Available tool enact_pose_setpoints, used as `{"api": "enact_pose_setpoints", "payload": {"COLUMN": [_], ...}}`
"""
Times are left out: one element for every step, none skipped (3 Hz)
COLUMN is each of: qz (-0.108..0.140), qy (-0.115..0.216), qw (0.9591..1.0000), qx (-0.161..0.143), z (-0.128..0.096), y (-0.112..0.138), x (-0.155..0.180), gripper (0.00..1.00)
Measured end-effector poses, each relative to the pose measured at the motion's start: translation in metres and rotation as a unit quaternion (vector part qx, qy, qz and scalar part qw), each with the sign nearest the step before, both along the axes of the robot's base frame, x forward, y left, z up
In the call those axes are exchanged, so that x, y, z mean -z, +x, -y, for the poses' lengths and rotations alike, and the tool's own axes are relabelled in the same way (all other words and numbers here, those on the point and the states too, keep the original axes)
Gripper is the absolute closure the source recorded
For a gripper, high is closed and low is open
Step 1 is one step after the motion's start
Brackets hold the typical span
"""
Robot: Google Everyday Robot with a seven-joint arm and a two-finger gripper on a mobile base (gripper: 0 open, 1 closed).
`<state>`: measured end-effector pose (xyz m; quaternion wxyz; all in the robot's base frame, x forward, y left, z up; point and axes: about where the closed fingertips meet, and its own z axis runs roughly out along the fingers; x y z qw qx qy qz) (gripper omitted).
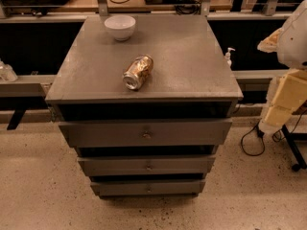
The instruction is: Open middle drawer
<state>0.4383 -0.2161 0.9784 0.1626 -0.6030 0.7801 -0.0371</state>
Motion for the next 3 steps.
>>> {"api": "enact_pose_setpoints", "payload": {"qz": [0.000, -0.008, -0.029], "qy": [0.000, 0.018, 0.081], "qw": [1.0000, 0.9994, 0.9897], "qx": [0.000, -0.030, -0.114], "z": [0.000, -0.006, -0.056], "y": [0.000, 0.005, 0.021], "x": [0.000, 0.003, 0.044], "gripper": [0.00, 0.00, 0.00]}}
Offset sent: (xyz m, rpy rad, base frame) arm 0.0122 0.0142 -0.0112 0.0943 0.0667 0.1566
